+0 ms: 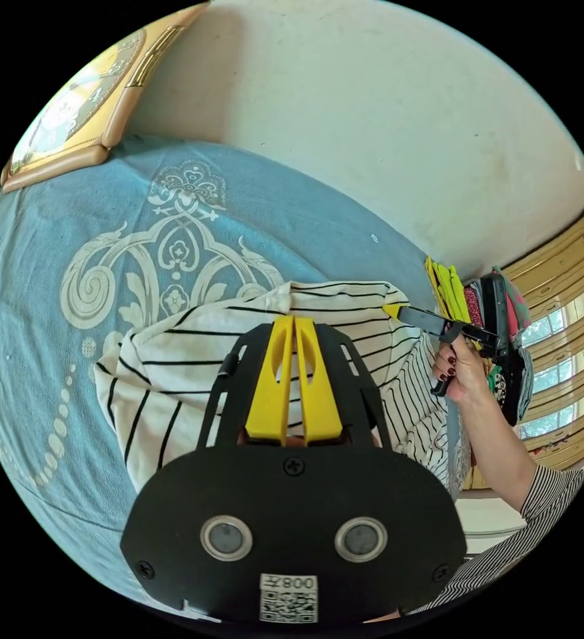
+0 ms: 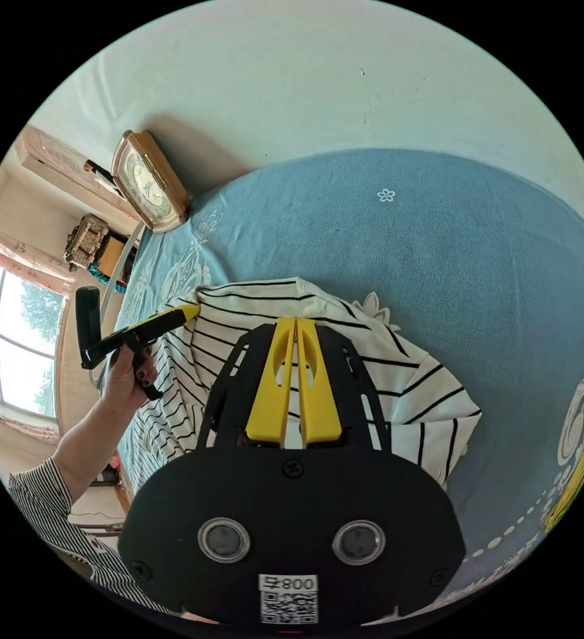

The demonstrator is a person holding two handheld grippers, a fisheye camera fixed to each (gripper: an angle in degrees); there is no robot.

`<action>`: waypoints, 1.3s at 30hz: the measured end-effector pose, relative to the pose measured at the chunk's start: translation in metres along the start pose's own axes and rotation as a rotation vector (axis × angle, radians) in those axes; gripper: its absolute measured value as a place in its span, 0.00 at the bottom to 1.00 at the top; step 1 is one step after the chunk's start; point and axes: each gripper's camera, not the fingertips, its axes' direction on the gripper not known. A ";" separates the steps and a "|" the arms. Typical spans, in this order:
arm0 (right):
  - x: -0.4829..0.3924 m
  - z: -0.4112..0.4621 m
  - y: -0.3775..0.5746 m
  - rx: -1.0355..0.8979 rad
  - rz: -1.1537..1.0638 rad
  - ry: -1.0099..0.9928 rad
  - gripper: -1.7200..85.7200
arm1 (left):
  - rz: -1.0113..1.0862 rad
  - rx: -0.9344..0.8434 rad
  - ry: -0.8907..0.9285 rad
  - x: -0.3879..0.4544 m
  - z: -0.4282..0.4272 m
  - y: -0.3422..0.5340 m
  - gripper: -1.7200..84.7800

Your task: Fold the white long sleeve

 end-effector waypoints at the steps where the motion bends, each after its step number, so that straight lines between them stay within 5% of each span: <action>1: 0.003 0.001 0.001 -0.003 -0.011 -0.008 0.02 | -0.002 0.016 0.004 0.001 0.003 -0.005 0.02; 10: 0.033 -0.060 0.040 0.123 -0.034 0.054 0.02 | 0.038 0.100 0.027 0.014 -0.015 -0.019 0.02; 19: 0.059 -0.052 0.044 0.009 -0.021 0.036 0.02 | 0.028 0.023 -0.014 0.024 -0.006 -0.037 0.02; 28: 0.115 -0.134 0.113 0.176 0.049 0.020 0.02 | 0.013 0.136 -0.045 0.018 -0.066 0.002 0.02; 39: 0.172 -0.158 0.152 0.121 0.171 -0.024 0.02 | -0.070 0.049 -0.086 0.008 -0.092 0.029 0.02</action>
